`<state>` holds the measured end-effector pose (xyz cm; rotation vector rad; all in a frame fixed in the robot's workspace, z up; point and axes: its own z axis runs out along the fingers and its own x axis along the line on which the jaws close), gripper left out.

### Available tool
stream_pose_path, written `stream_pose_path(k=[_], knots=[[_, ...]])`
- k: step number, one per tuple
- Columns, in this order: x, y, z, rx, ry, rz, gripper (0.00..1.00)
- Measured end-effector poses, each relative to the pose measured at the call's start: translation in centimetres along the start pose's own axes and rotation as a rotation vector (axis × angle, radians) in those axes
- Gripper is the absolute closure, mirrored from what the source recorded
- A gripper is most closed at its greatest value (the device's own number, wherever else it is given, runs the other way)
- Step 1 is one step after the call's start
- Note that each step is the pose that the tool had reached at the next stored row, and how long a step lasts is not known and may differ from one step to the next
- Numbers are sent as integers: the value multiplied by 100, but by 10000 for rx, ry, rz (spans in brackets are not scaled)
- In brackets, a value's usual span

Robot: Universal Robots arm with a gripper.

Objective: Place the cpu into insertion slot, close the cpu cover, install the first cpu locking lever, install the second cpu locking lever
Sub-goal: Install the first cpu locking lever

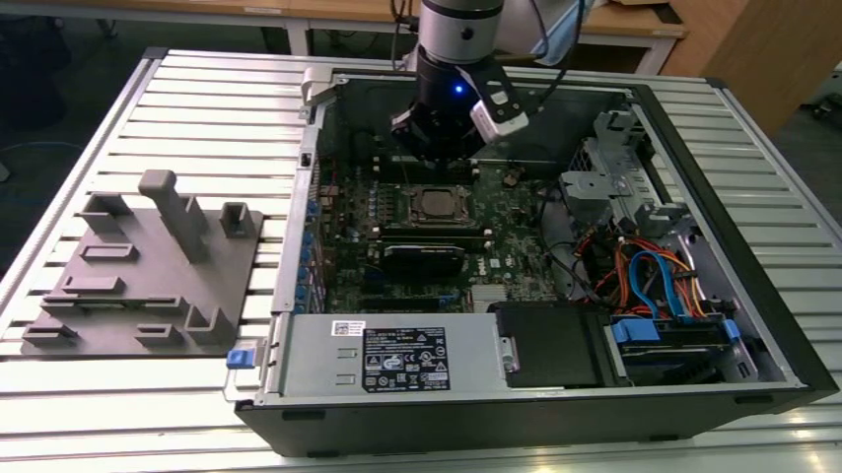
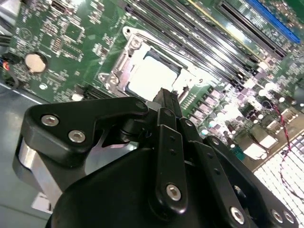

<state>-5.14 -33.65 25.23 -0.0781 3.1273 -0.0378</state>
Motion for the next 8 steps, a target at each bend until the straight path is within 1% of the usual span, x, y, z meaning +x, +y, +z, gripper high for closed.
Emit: stream_pose_path(k=[3, 4, 6, 8], knots=[[24, 2, 0, 0, 4, -1, 90], [24, 1, 0, -2, 28, -4, 90], [25, 1, -1, -14, 98, -4, 90], [25, 1, 0, -32, 128, -4, 90]])
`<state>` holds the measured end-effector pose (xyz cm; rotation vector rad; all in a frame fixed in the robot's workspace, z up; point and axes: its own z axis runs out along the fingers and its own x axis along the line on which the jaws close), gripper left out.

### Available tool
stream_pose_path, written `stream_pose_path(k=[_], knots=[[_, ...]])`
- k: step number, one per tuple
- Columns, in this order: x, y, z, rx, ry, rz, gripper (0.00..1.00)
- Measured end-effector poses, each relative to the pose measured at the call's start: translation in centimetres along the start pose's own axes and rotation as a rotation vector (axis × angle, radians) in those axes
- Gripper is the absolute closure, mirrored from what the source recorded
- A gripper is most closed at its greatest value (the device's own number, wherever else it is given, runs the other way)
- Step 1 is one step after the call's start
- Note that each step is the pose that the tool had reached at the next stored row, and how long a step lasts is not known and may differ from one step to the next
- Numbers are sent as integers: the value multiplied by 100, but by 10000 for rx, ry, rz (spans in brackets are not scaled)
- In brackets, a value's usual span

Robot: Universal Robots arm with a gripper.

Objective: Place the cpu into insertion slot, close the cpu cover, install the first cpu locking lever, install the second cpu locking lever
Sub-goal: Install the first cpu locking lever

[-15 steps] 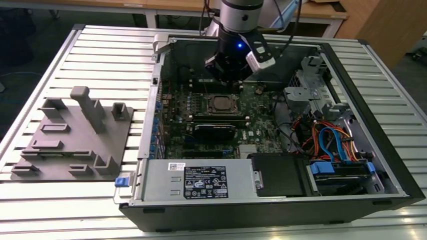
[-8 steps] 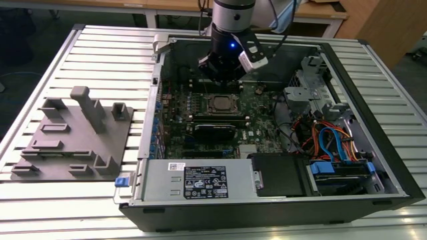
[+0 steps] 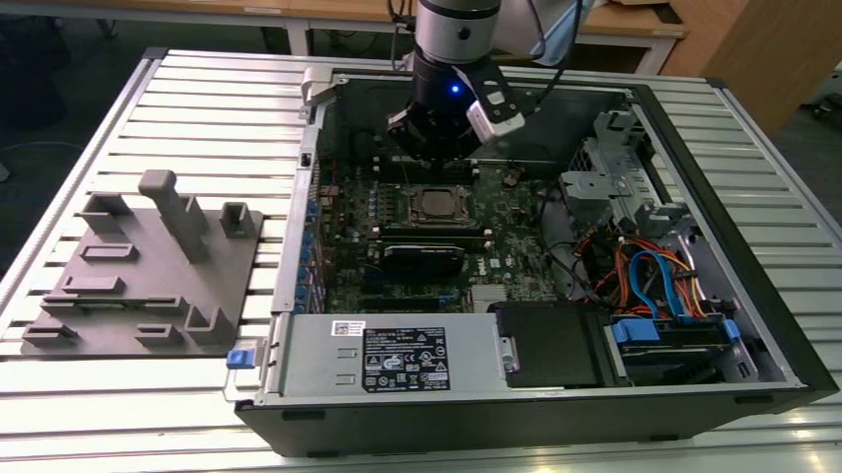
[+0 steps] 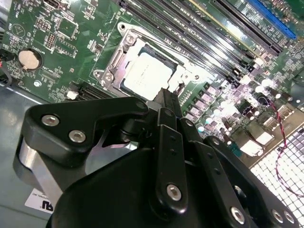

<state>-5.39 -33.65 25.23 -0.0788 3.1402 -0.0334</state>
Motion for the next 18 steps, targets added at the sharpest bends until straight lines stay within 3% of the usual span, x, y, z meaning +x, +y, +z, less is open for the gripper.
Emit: stream_pose_path(k=[5, 9, 13, 18], knots=[[0, 0, 0, -6, 0, 12, 90], [2, 2, 1, -8, 7, 296, 90], [2, 3, 1, -77, 4, 299, 90], [25, 3, 3, -81, 4, 359, 90]])
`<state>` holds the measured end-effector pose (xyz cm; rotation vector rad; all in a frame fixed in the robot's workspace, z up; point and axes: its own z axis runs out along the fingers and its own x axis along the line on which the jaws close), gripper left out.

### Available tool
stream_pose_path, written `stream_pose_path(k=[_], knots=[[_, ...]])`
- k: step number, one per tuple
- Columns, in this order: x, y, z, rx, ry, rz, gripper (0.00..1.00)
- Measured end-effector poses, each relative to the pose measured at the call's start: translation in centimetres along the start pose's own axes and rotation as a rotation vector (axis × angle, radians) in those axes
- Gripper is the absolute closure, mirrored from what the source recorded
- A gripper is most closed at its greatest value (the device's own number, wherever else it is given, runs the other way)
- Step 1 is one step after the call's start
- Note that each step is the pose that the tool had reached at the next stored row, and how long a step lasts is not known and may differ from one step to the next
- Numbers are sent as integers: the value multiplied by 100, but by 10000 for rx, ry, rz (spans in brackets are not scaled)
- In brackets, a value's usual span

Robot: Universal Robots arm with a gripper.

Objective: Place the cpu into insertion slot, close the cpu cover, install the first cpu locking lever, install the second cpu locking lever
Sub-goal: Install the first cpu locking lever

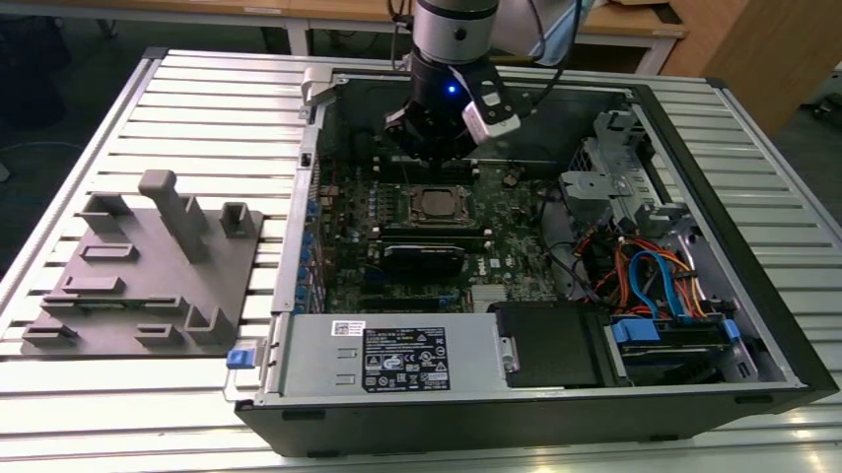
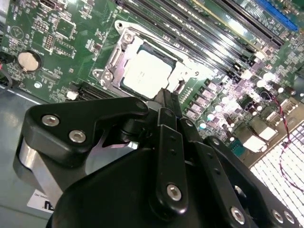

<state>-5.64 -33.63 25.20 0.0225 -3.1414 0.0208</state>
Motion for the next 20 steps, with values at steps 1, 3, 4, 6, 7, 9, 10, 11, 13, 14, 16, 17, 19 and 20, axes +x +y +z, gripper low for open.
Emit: stream_pose_path(k=[1, 3, 4, 6, 7, 9, 10, 11, 13, 14, 16, 17, 19, 20], knots=[[17, 0, 0, 2, 1, 17, 90], [58, 1, 1, 1, 1, 98, 90], [71, 2, 2, 0, 2, 181, 90], [97, 2, 2, 1, 5, 350, 90], [111, 2, 2, -2, 6, 372, 90], [129, 2, 2, -53, 6, 372, 90], [139, 3, 2, -77, 6, 371, 90], [153, 3, 3, -103, 6, 371, 90], [188, 3, 4, -170, 6, 364, 90], [202, 4, 5, -200, 6, 363, 90], [235, 4, 5, -244, 7, 363, 90], [256, 4, 6, -254, 6, 362, 90], [304, 5, 8, -261, 6, 360, 90], [330, 5, 9, -261, 6, 360, 90]])
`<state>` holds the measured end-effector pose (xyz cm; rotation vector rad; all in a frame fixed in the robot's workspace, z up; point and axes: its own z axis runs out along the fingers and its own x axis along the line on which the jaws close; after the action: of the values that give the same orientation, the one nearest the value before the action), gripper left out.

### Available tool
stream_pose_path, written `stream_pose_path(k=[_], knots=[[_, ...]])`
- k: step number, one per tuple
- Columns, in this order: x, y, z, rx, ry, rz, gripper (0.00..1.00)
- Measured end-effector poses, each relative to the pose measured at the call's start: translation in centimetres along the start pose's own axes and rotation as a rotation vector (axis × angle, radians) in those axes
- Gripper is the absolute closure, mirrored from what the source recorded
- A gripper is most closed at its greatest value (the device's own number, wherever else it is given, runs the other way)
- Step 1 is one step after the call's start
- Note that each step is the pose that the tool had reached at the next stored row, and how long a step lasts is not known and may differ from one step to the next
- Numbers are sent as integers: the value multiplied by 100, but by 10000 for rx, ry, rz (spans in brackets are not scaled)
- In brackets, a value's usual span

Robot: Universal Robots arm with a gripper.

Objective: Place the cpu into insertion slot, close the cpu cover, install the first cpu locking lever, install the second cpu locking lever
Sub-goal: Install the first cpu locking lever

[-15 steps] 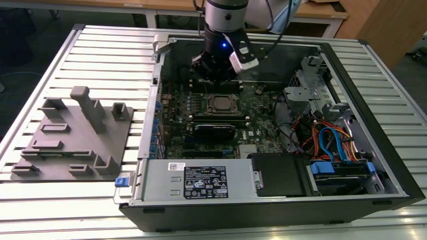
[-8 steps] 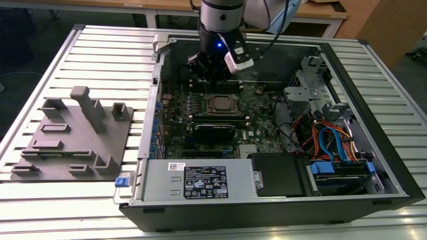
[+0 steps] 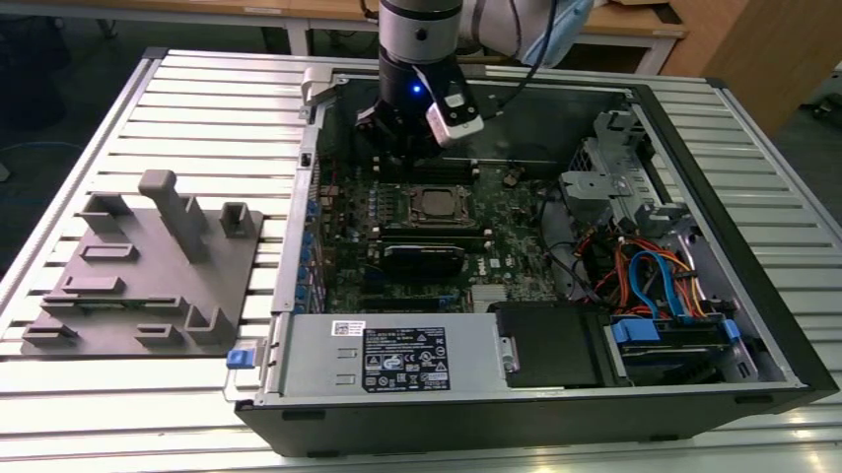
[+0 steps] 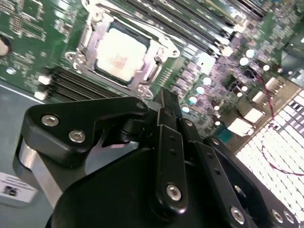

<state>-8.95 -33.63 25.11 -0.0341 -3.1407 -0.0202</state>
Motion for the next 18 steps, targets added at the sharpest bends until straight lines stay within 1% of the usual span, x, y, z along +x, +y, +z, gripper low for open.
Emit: stream_pose_path(k=[3, 9, 13, 18], knots=[[80, -2, 3, -5, -1, -2, 90], [200, -4, 4, -29, 0, -8, 90], [217, 8, 4, -29, 2, -123, 90], [219, 62, 5, -30, 3, -169, 90]])
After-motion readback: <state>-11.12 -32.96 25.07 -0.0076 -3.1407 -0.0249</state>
